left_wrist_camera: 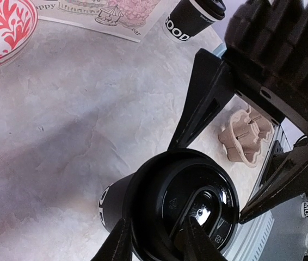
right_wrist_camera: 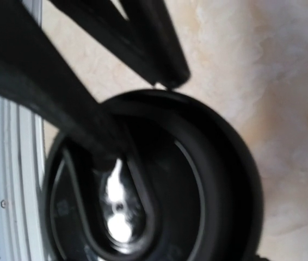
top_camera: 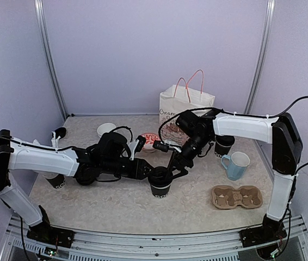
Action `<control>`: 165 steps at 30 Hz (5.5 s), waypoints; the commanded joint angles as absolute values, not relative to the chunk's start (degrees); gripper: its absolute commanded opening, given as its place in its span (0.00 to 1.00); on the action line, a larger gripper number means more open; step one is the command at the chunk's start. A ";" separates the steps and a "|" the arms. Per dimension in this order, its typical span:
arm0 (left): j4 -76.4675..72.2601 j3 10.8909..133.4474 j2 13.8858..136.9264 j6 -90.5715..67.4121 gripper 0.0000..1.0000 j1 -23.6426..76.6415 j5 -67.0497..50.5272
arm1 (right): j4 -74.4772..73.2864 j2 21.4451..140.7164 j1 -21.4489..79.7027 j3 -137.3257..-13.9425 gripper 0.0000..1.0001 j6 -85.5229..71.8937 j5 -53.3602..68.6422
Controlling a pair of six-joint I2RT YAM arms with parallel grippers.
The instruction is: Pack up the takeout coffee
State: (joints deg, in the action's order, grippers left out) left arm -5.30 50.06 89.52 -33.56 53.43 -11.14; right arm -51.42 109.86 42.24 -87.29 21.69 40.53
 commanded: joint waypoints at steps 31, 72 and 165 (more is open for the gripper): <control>-2.15 45.12 96.81 -32.52 0.29 52.42 -11.73 | -45.89 118.65 39.44 -79.12 0.55 16.37 33.46; 13.02 77.33 84.79 -5.96 0.72 50.29 18.93 | -41.38 92.06 39.45 -88.69 0.99 28.91 30.11; -1.31 66.18 76.38 -11.72 0.69 33.59 -6.49 | -58.36 114.43 57.39 -100.53 0.88 41.94 17.04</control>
